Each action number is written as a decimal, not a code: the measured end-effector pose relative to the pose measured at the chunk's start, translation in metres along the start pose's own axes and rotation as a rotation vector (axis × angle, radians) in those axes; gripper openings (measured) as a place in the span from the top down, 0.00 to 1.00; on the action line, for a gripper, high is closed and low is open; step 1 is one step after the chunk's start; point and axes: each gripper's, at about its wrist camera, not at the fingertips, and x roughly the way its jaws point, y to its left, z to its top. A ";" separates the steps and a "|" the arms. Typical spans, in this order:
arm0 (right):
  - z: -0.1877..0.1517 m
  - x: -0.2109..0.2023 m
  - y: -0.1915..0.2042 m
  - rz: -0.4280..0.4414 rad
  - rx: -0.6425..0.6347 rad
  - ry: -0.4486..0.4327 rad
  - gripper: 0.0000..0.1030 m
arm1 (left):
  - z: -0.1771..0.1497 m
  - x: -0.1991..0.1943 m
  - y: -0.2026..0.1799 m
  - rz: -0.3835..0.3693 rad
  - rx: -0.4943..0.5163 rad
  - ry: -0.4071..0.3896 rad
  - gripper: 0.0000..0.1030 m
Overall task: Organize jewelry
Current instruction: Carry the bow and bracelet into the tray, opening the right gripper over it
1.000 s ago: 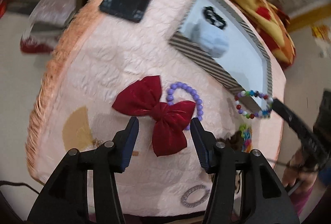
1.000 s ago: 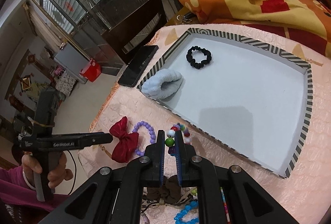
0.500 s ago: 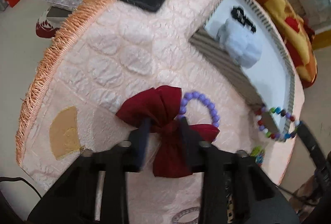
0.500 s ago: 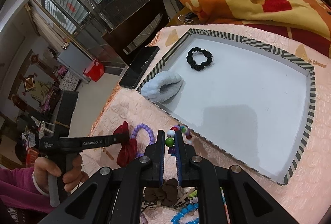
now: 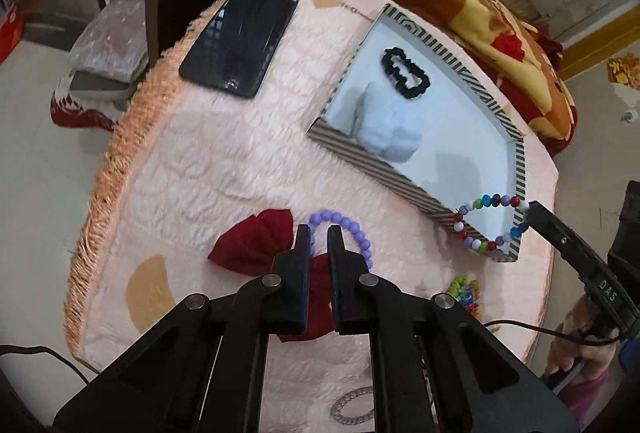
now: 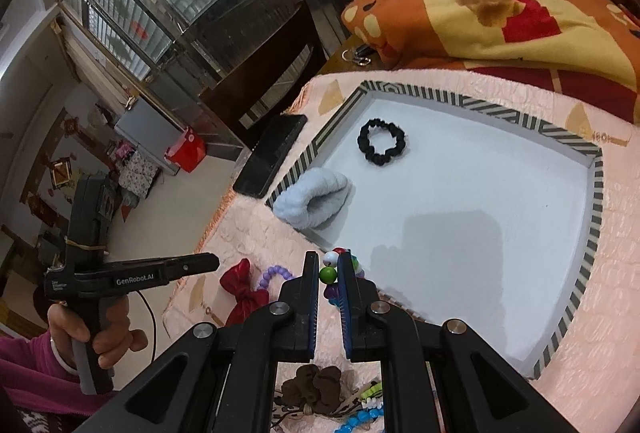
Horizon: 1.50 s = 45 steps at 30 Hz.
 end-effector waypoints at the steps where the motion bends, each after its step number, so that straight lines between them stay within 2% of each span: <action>1: 0.001 -0.001 0.000 -0.001 0.001 -0.004 0.92 | 0.000 0.000 -0.001 0.015 0.008 0.004 0.93; 3: 0.002 -0.002 -0.002 0.000 0.005 -0.006 0.92 | -0.004 0.005 0.002 0.048 -0.022 0.015 0.92; 4: 0.002 -0.001 -0.002 -0.001 0.005 -0.005 0.92 | -0.005 0.009 0.007 0.054 -0.052 0.029 0.86; 5: 0.001 -0.001 -0.002 -0.002 0.003 -0.002 0.92 | -0.007 0.016 0.013 0.049 -0.096 0.057 0.78; 6: 0.001 0.000 -0.002 -0.002 0.002 0.001 0.92 | -0.010 0.023 0.019 0.038 -0.133 0.077 0.60; 7: 0.001 0.000 -0.002 -0.003 0.001 0.005 0.92 | -0.012 0.028 0.021 0.030 -0.164 0.086 0.54; 9: 0.000 0.000 -0.002 -0.004 -0.001 0.011 0.92 | -0.015 0.037 0.025 0.026 -0.210 0.093 0.53; 13: 0.001 -0.002 -0.002 -0.006 -0.006 0.016 0.92 | -0.017 0.052 0.026 0.070 -0.238 0.109 0.52; 18: 0.006 -0.007 -0.003 -0.001 -0.007 0.001 0.92 | -0.016 0.059 0.018 0.098 -0.241 0.078 0.52; 19: 0.007 -0.009 -0.003 0.001 -0.007 -0.004 0.92 | -0.015 0.060 0.017 0.101 -0.232 0.077 0.59; 21: 0.010 -0.012 -0.004 0.002 -0.009 -0.013 0.92 | -0.014 0.064 0.012 0.108 -0.190 0.090 0.81; 24: 0.015 -0.014 -0.007 -0.001 -0.003 -0.026 0.92 | -0.013 0.059 0.014 0.087 -0.166 0.091 0.86; 31: 0.028 -0.021 -0.015 -0.021 0.004 -0.053 0.92 | -0.005 0.022 0.009 0.047 -0.112 0.033 0.88; 38: 0.039 -0.017 -0.025 -0.046 0.013 -0.051 0.92 | 0.024 -0.019 -0.031 0.007 -0.006 -0.070 0.88; 41: 0.042 -0.012 -0.027 -0.055 0.010 -0.041 0.92 | 0.036 -0.023 -0.050 0.005 0.045 -0.088 0.88; 45: 0.049 -0.003 -0.030 -0.068 0.002 -0.029 0.92 | 0.051 -0.010 -0.079 -0.001 0.097 -0.086 0.88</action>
